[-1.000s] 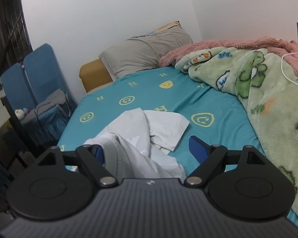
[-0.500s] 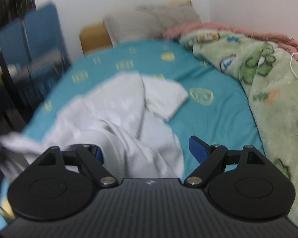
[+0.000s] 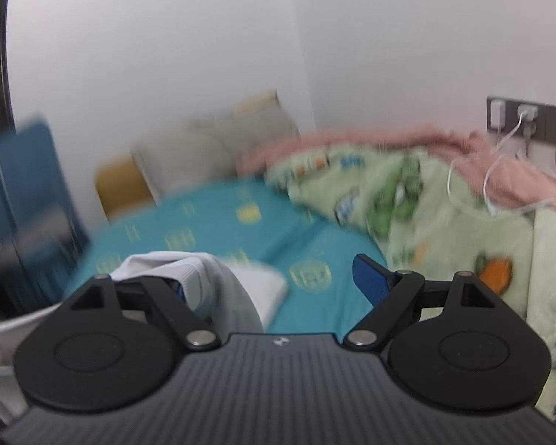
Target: Fold clothes
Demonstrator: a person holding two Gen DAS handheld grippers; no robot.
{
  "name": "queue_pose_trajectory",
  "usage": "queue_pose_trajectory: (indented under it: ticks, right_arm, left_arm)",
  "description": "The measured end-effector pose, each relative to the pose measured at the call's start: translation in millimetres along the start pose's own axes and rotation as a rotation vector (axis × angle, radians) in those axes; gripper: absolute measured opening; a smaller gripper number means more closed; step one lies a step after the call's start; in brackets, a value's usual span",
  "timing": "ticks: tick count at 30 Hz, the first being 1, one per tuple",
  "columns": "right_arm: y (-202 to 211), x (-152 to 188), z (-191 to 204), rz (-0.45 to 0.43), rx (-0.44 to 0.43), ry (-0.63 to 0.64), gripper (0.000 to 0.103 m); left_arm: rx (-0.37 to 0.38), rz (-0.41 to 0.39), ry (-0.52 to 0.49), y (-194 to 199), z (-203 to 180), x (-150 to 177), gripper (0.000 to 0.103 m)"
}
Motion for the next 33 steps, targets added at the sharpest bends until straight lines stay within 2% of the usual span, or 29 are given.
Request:
queue_pose_trajectory:
  ticks: [6, 13, 15, 20, 24, 26, 29, 33]
  right_arm:
    - [59.3, -117.9, 25.1, -0.176, -0.082, -0.005, 0.085]
    - [150.3, -251.7, 47.2, -0.364, -0.183, 0.026, 0.085]
    - [182.6, -281.2, 50.6, -0.413, -0.198, 0.040, 0.085]
    - [220.6, -325.6, 48.8, -0.445, -0.226, 0.048, 0.086]
    - [249.2, -360.1, 46.9, -0.467, -0.248, 0.053, 0.086]
    - [247.4, -362.9, 44.4, -0.459, -0.246, 0.055, 0.086]
    - [211.5, -341.0, 45.1, -0.400, -0.234, 0.065, 0.086]
    - [160.4, -309.3, 46.4, -0.316, -0.217, 0.080, 0.086]
  left_arm:
    - [0.025, -0.200, 0.035, 43.8, -11.8, -120.2, 0.079]
    - [0.073, -0.364, 0.081, 115.9, -20.9, -273.6, 0.080]
    - [0.085, -0.414, 0.075, 142.9, -22.8, -307.4, 0.080]
    - [0.125, -0.489, 0.080, 196.9, -25.4, -375.3, 0.081]
    - [0.130, -0.525, 0.055, 222.9, -32.6, -407.3, 0.083]
    - [0.141, -0.514, 0.050, 221.0, -33.9, -412.4, 0.083]
    - [0.154, -0.472, 0.045, 200.5, -34.9, -406.4, 0.083]
    - [0.161, -0.354, 0.026, 131.7, -36.6, -372.5, 0.084]
Point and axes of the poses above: each gripper's, at about its wrist camera, not at the fingertips, and y roughly against the way its jaws point, z to its left, x to its underside, the point moved 4 cm from there along -y, roughly the way its jaws point, and after that the axes turned 1 degree about z, right-handed, at the moved point
